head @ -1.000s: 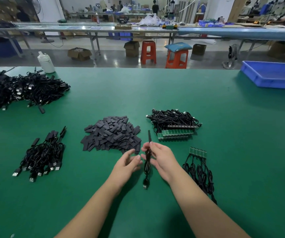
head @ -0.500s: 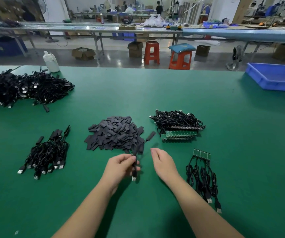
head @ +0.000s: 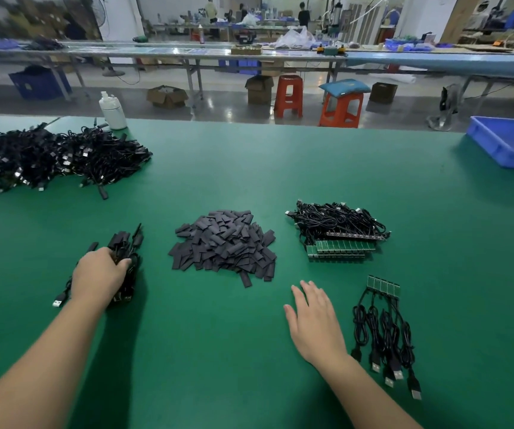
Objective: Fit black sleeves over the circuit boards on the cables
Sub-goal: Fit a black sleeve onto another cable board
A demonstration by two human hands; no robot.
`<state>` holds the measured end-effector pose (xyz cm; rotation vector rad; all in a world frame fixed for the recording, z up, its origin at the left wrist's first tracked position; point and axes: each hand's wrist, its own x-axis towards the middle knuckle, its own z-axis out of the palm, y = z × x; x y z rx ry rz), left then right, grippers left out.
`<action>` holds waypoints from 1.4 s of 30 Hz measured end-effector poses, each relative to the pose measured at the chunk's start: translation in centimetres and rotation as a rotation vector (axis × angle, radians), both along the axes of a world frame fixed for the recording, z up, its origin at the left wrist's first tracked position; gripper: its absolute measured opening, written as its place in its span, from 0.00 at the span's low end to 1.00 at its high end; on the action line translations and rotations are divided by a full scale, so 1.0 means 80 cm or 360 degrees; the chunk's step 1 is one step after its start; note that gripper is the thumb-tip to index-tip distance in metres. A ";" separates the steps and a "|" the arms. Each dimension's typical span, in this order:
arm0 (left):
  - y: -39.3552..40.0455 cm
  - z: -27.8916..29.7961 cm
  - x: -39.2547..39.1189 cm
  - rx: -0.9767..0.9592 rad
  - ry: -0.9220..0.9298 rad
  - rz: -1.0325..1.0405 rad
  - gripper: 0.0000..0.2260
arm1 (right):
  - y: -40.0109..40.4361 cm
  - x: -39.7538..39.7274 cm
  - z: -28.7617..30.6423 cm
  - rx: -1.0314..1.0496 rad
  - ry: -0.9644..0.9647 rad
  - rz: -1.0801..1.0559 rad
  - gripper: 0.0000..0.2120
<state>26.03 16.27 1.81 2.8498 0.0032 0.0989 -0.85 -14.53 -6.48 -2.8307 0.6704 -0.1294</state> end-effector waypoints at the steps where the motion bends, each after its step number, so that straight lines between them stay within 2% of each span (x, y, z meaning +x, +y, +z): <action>1: 0.002 -0.001 0.002 0.0041 0.0016 -0.0002 0.16 | 0.000 0.000 0.000 -0.0005 -0.0001 -0.0002 0.28; 4: -0.004 -0.002 -0.005 0.0099 -0.0188 -0.0041 0.16 | 0.000 0.001 0.001 -0.0001 -0.0009 -0.0006 0.29; 6: -0.021 -0.002 -0.017 0.0024 -0.0413 -0.0173 0.16 | 0.000 0.001 0.002 0.0005 -0.0012 -0.0009 0.29; 8: -0.049 -0.002 -0.035 -0.0083 -0.0500 -0.0339 0.17 | -0.001 0.001 0.002 0.0019 -0.0004 -0.0004 0.29; 14: -0.168 -0.034 -0.135 -0.0650 -0.0385 -0.0815 0.17 | 0.000 -0.001 0.005 0.0037 -0.0007 0.0007 0.28; 16: -0.203 -0.050 -0.171 -0.0738 -0.0308 -0.0937 0.17 | 0.000 -0.001 0.007 0.0025 -0.0005 0.0015 0.28; 20: -0.236 -0.083 -0.224 -0.0598 -0.0259 -0.1159 0.17 | 0.000 -0.002 0.008 0.0019 0.0009 0.0026 0.27; 22: -0.235 -0.092 -0.236 -0.0374 -0.0364 -0.1321 0.15 | 0.000 -0.003 0.010 0.0034 0.0023 0.0035 0.27; 24: -0.232 -0.095 -0.237 -0.0288 -0.0469 -0.1373 0.14 | -0.004 -0.002 0.015 0.0077 0.0040 0.0057 0.26; 27: -0.233 -0.098 -0.237 -0.0243 -0.0549 -0.1374 0.12 | -0.020 -0.004 0.040 0.0184 0.0013 0.0089 0.18; 29: -0.235 -0.099 -0.238 -0.0225 -0.0580 -0.1387 0.11 | -0.044 -0.013 0.065 0.0092 -0.0213 -0.0030 0.12; 31: -0.235 -0.099 -0.239 -0.0240 -0.0566 -0.1371 0.11 | -0.083 -0.025 0.084 -0.0187 -0.0462 -0.0278 0.10; 32: -0.234 -0.099 -0.240 -0.0243 -0.0562 -0.1364 0.11 | -0.104 -0.032 0.090 -0.0262 -0.0463 -0.0415 0.10; 33: -0.234 -0.098 -0.240 -0.0242 -0.0563 -0.1357 0.11 | -0.125 -0.038 0.093 -0.0241 -0.0338 -0.0556 0.14; 35: -0.234 -0.099 -0.241 -0.0243 -0.0558 -0.1340 0.11 | -0.161 -0.049 0.094 0.0107 0.0036 -0.0790 0.24; 37: -0.234 -0.098 -0.242 -0.0259 -0.0537 -0.1328 0.11 | -0.183 -0.057 0.087 0.0538 0.0217 -0.0854 0.29; 42: -0.235 -0.095 -0.243 -0.0289 -0.0493 -0.1297 0.11 | -0.167 -0.057 0.069 0.1108 -0.0168 -0.0754 0.12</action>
